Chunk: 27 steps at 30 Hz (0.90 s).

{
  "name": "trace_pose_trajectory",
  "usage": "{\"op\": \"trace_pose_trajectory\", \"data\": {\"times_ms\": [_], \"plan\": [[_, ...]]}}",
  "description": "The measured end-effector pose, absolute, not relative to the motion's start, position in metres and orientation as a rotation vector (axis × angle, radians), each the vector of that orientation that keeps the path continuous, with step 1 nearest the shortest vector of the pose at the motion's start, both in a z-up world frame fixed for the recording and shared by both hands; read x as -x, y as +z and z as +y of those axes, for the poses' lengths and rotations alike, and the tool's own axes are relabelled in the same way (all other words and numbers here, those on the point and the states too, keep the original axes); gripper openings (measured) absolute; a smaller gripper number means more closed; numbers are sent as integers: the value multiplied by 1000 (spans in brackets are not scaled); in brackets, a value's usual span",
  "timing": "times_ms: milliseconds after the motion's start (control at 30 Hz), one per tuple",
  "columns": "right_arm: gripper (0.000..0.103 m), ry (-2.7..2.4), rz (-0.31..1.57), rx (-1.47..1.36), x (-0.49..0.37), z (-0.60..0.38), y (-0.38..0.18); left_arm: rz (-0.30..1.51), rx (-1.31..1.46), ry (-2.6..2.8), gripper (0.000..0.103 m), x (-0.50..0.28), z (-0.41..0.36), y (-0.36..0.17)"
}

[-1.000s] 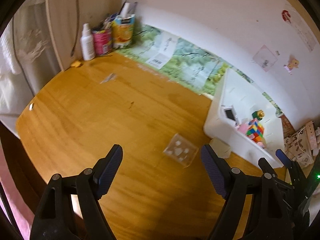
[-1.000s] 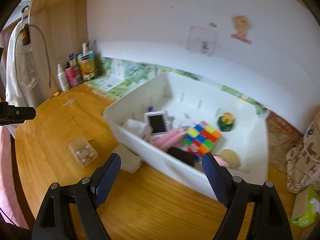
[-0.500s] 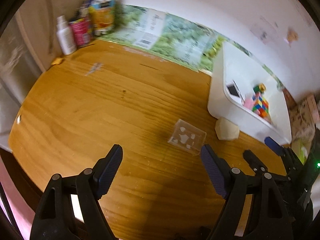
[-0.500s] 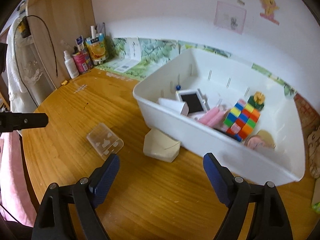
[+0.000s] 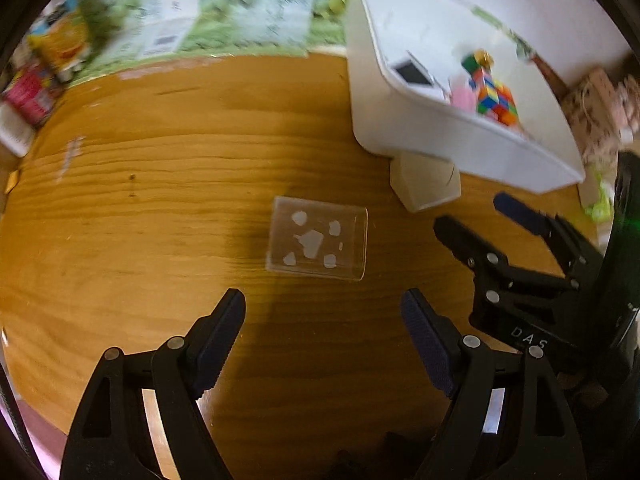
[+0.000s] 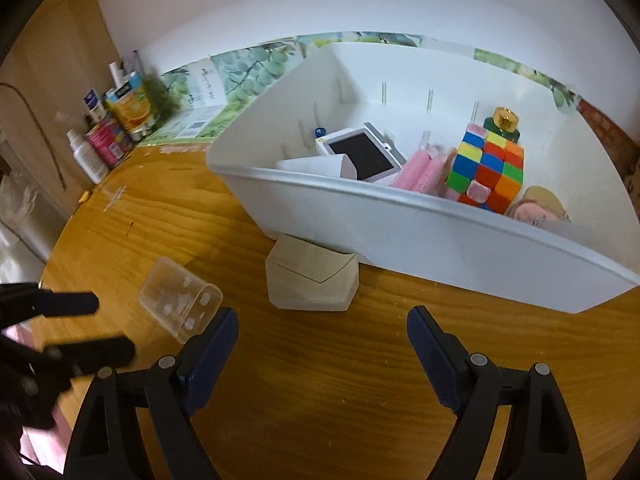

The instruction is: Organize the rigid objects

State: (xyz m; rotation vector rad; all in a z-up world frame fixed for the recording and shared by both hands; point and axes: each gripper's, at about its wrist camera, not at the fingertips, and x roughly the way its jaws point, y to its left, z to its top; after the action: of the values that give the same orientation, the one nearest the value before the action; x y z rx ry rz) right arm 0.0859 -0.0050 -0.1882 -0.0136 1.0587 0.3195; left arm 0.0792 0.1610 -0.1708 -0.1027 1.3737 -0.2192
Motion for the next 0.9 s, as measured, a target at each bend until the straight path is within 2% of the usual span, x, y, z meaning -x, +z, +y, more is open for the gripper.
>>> {"op": "trace_pose_trajectory", "data": {"times_ms": [433, 900], "plan": [[87, 222, 1070, -20, -103, 7, -212, 1515, 87, -336, 83, -111, 159, -207], [87, 159, 1063, -63, -114, 8, -219, 1423, 29, -374, 81, -125, 153, -202]]}}
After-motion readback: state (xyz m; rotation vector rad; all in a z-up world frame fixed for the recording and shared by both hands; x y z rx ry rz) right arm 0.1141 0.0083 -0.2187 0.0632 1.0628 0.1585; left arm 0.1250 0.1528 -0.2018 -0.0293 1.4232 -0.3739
